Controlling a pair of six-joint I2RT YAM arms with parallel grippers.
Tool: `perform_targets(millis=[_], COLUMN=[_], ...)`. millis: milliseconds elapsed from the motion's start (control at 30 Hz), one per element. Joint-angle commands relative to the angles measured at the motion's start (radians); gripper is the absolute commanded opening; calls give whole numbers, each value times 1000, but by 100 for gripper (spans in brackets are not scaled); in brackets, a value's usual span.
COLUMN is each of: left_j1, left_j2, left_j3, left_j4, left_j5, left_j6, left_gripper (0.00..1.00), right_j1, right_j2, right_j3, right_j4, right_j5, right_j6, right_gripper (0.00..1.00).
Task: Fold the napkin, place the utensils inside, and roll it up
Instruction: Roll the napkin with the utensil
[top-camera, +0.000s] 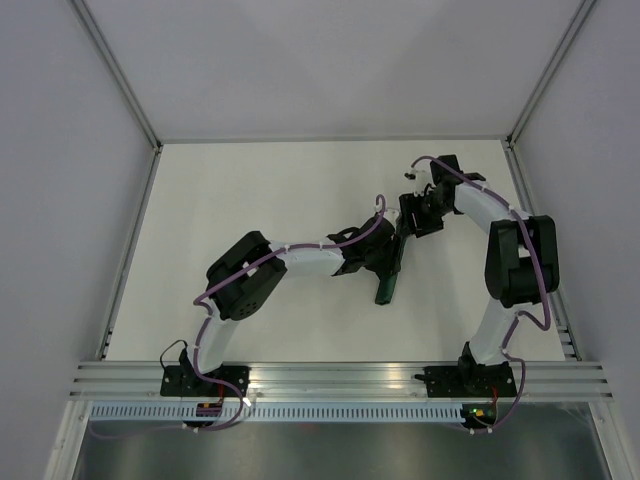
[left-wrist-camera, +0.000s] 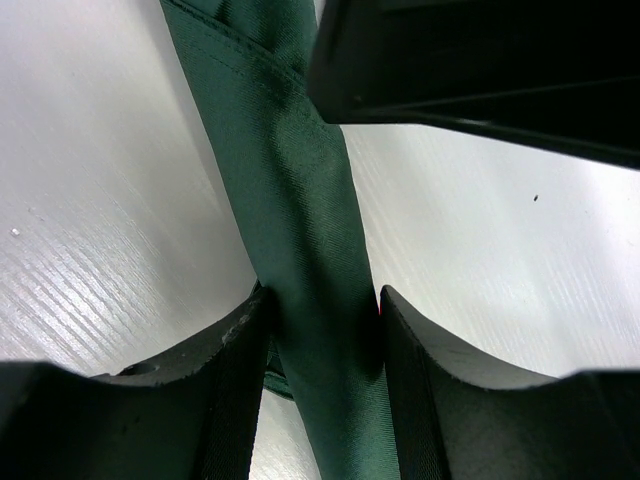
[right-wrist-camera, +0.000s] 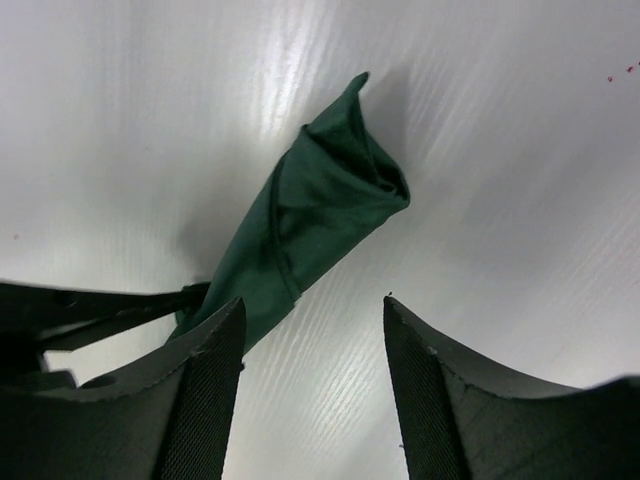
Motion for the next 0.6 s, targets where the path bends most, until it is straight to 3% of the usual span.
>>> perform_targets(millis=[0, 367, 567], left_j1=[9, 10, 10], left_j2=[-4, -14, -14], left_j3=[-36, -56, -54], left_j4=[-96, -65, -58], left_j5=[11, 39, 50], left_j6=[19, 16, 19], left_gripper=[53, 53, 53], right_j1=[5, 6, 11], right_j2=[-105, -79, -53], right_j3=[-27, -81, -91], right_j4=[-36, -52, -32], right_j5=[-63, -154, -149], right_j6=[-2, -49, -55], right_gripper=[61, 48, 59])
